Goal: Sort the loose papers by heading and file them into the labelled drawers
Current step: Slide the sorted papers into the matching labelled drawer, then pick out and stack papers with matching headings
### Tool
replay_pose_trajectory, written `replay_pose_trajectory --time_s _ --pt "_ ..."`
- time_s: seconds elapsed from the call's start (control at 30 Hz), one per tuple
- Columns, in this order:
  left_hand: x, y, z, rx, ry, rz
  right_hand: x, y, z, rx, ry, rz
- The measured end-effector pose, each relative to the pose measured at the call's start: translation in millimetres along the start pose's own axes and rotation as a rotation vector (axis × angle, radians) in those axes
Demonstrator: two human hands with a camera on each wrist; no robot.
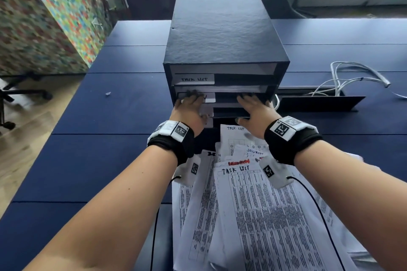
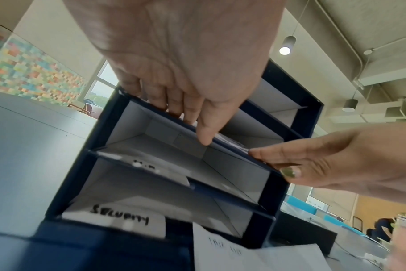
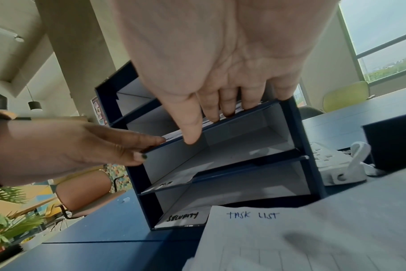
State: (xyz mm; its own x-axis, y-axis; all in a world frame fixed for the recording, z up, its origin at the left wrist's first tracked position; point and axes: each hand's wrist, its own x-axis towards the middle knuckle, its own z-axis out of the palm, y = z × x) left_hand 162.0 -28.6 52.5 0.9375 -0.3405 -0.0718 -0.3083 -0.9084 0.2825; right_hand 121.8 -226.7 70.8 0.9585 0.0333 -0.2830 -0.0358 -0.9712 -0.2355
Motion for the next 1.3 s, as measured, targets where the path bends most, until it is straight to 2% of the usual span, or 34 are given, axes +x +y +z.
replay_pose_trajectory --time_s 0.07,0.13,0.23,0.37,0.43,0.53,0.63,0.8,0.87,0.97,1.07,1.2,1.3 --pt "-14 4 4 -0.054 0.041 0.033 -11 6 6 0.029 0.023 -0.026" --pt "-31 9 11 -0.136 0.025 0.049 -27 11 12 0.063 0.036 -0.023" --pt "-58 20 25 -0.219 -0.089 -0.015 -54 21 25 0.122 -0.018 0.036" --pt "-87 30 56 -0.114 -0.328 -0.067 -91 44 49 0.120 -0.123 0.123" --pt "-99 29 75 -0.172 -0.348 -0.124 -106 55 59 0.083 -0.155 0.187" --pt "-115 32 90 -0.318 -0.245 -0.225 -130 69 75 0.104 -0.168 0.244" --pt "-124 40 90 -0.459 -0.125 -0.294 -149 77 85 0.141 -0.156 0.239" --pt "-139 56 88 -0.528 0.008 -0.203 -168 85 91 0.216 -0.086 0.232" --pt "-146 63 89 -0.611 -0.001 -0.170 -172 88 92 0.261 -0.032 0.240" --pt "-153 70 91 -0.770 -0.074 -0.120 -174 91 90 0.133 0.037 0.226" --pt "-157 73 91 -0.848 -0.066 -0.119 -173 93 87 0.047 0.058 0.193" --pt "-156 64 99 -0.783 0.027 -0.309 -176 97 91 0.026 0.037 0.194" --pt "-150 54 108 -0.743 -0.018 -0.512 -180 99 96 0.045 0.032 0.145"
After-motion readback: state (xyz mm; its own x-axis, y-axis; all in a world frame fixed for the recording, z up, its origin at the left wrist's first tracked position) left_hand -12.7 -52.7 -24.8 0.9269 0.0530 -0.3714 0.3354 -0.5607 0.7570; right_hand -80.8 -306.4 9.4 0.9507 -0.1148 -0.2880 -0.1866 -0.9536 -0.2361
